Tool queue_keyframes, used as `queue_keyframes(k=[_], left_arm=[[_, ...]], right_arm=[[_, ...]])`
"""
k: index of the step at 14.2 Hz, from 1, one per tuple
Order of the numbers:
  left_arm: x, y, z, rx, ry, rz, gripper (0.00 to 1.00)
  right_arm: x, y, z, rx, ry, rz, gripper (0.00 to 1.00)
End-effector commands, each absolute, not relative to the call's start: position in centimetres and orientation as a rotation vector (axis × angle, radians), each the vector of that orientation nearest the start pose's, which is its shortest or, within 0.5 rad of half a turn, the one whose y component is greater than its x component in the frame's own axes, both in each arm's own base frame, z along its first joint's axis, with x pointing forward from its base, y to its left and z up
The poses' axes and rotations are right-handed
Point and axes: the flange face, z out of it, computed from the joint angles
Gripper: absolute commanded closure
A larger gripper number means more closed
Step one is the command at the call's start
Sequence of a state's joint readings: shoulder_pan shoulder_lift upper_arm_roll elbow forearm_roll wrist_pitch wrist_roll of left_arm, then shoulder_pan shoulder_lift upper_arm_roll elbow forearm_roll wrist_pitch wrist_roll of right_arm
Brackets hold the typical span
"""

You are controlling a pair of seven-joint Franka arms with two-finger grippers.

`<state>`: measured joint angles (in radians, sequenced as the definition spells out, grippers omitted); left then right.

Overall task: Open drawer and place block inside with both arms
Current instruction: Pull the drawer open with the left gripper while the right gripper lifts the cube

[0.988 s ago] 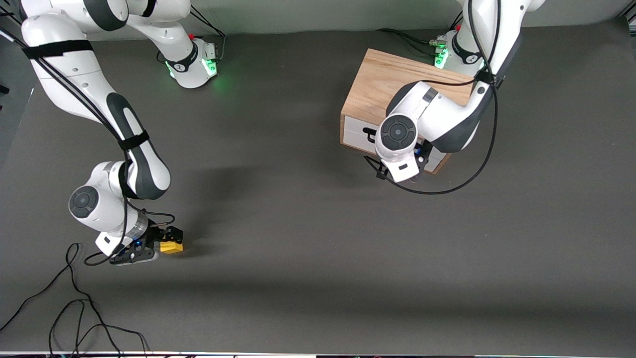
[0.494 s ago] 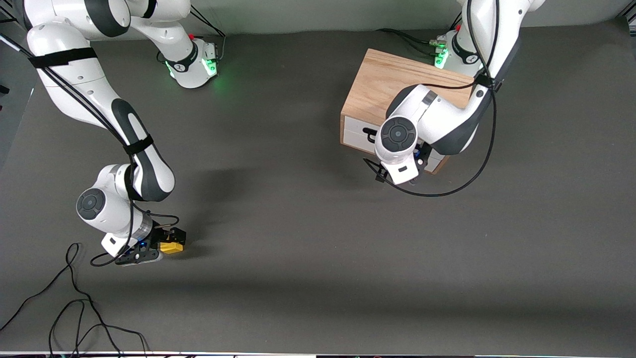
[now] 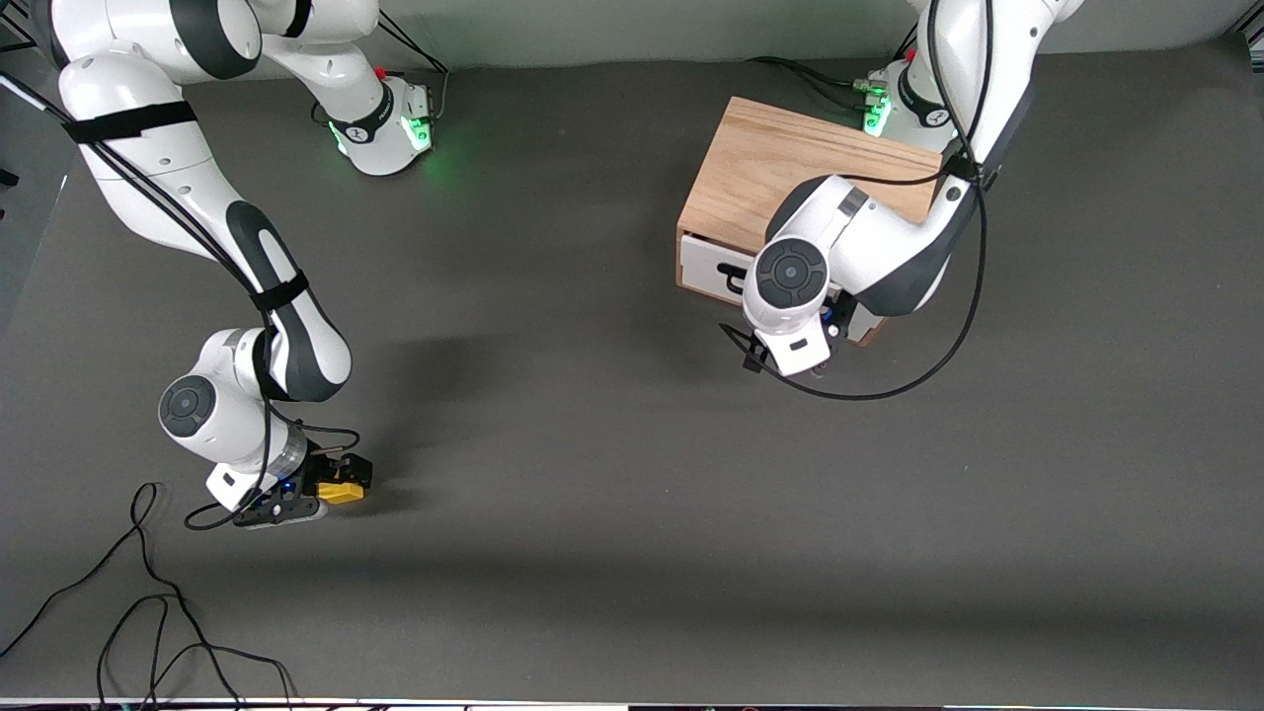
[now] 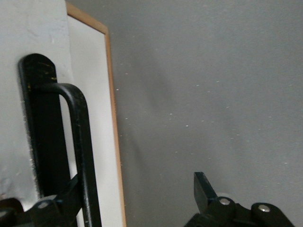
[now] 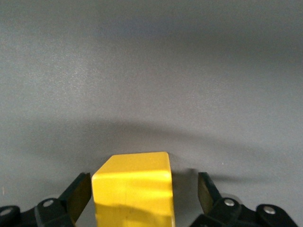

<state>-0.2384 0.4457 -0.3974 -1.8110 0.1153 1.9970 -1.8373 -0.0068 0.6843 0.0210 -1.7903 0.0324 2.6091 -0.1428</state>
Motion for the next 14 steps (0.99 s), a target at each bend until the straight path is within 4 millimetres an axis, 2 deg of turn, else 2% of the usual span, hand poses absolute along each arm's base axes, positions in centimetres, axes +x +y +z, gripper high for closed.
queue_keyframes(k=[1,4,7,9,12,14], left_arm=[[53.9,-35.9,29.4,-2.478,-1.649,0.182,0.0],[56.0,-36.6,29.8,-2.504,-1.671,0.162,0.0],[57.8,-37.0,30.4,-2.518,-1.709,0.123,0.0],[58.9,-37.2,30.5,-2.521,-1.738,0.114,0.0],[59.6,-37.8,30.5,-2.534,-1.748,0.095,0.0],[60.0,-38.8,30.4,-2.537,-1.745,0.042,0.0]], right_arm=[[67.3,0.9,18.2,-3.105,-0.217,-0.239,0.03],[67.3,0.8,18.2,-3.109,-0.239,-0.24,0.43],[67.4,1.4,18.4,-3.107,-0.239,-0.244,0.65],[67.7,1.4,18.9,-3.107,-0.237,-0.256,0.73],[68.2,1.6,22.0,-3.1,-0.22,-0.258,0.76],[69.0,1.9,25.5,-3.096,-0.18,-0.198,0.78]])
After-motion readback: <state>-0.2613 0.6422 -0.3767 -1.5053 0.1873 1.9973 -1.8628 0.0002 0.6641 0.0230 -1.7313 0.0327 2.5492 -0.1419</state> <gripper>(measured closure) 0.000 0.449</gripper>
